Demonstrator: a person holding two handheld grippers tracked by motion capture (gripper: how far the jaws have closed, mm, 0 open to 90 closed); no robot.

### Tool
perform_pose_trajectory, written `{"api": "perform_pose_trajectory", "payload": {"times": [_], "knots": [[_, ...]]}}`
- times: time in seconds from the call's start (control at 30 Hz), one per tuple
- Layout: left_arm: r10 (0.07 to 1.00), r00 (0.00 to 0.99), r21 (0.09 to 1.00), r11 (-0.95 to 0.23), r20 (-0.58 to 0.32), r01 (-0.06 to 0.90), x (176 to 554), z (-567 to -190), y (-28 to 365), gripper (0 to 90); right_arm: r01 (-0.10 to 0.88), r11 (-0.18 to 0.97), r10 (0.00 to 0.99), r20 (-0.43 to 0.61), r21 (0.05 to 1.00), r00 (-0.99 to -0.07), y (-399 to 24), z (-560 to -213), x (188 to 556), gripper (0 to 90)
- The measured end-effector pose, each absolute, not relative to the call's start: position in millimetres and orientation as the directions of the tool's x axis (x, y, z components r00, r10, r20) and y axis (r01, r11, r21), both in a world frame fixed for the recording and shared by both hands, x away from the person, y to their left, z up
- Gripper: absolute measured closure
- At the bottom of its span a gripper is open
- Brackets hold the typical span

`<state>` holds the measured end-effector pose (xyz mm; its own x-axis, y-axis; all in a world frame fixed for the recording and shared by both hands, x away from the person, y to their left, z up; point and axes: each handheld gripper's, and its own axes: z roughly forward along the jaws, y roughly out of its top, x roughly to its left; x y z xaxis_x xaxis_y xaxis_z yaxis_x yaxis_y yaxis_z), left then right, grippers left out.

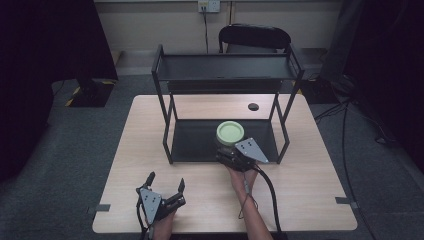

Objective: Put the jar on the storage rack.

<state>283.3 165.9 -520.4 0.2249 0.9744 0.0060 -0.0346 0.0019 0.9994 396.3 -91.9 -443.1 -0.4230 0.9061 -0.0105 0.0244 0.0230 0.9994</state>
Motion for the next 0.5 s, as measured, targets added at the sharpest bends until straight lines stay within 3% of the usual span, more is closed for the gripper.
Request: {"api": "perform_pose_trajectory", "payload": {"times": [0.5], "knots": [[0.974, 0.225, 0.999, 0.003, 0.005, -0.035, 283.4, -520.5, 165.9, 2.2, 0.047, 0.029, 0.913, -0.007, 0.998, -0.408, -90.0, -443.2, 413.3, 11.1]]}}
